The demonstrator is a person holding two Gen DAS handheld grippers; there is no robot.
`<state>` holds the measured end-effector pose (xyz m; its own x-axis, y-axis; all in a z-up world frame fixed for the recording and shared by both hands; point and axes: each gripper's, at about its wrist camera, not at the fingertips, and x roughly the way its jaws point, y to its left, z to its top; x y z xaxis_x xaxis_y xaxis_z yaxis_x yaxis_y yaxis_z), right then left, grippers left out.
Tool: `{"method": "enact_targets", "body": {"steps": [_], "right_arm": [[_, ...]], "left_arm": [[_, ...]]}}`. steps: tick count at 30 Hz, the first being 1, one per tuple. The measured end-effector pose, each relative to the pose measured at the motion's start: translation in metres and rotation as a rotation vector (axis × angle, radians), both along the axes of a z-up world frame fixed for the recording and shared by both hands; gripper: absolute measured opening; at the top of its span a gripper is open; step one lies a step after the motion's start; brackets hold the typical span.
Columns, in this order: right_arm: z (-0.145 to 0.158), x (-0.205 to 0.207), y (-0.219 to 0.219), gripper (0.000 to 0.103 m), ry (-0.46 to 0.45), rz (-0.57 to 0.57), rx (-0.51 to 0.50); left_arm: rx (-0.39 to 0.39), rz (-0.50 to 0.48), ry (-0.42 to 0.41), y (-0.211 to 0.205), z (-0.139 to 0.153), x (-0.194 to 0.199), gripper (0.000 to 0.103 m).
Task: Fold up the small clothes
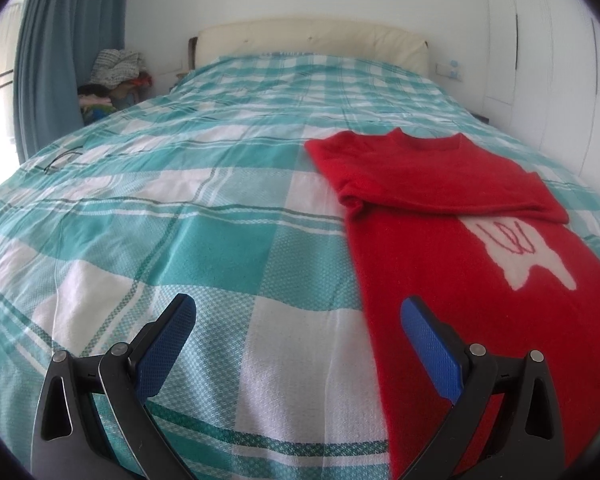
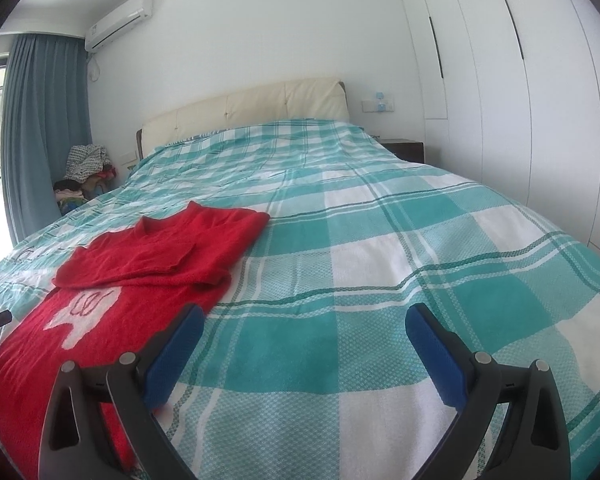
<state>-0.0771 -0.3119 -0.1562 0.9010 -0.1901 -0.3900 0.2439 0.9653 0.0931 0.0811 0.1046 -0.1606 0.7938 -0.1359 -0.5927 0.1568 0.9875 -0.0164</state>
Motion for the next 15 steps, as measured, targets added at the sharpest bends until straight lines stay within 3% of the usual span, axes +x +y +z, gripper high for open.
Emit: {"method": "enact_targets", "body": {"steps": [6, 9, 13, 15], "right_arm": [[0.000, -0.003, -0.004, 0.101, -0.010, -0.017, 0.014], [-0.001, 0.002, -0.004, 0.102, 0.017, -0.020, 0.011], [-0.013, 0.025, -0.010, 0.102, 0.143, -0.005, 0.044], [-0.024, 0.040, -0.014, 0.102, 0.238, 0.004, 0.069]], "left_arm": [[-0.081, 0.057, 0.081, 0.018, -0.008, 0.008, 0.102], [-0.127, 0.033, 0.124, 0.023, -0.011, 0.014, 0.102], [-0.190, -0.032, 0.152, 0.025, -0.007, 0.013, 0.102], [-0.222, -0.072, 0.209, 0.023, -0.004, 0.012, 0.102]]}}
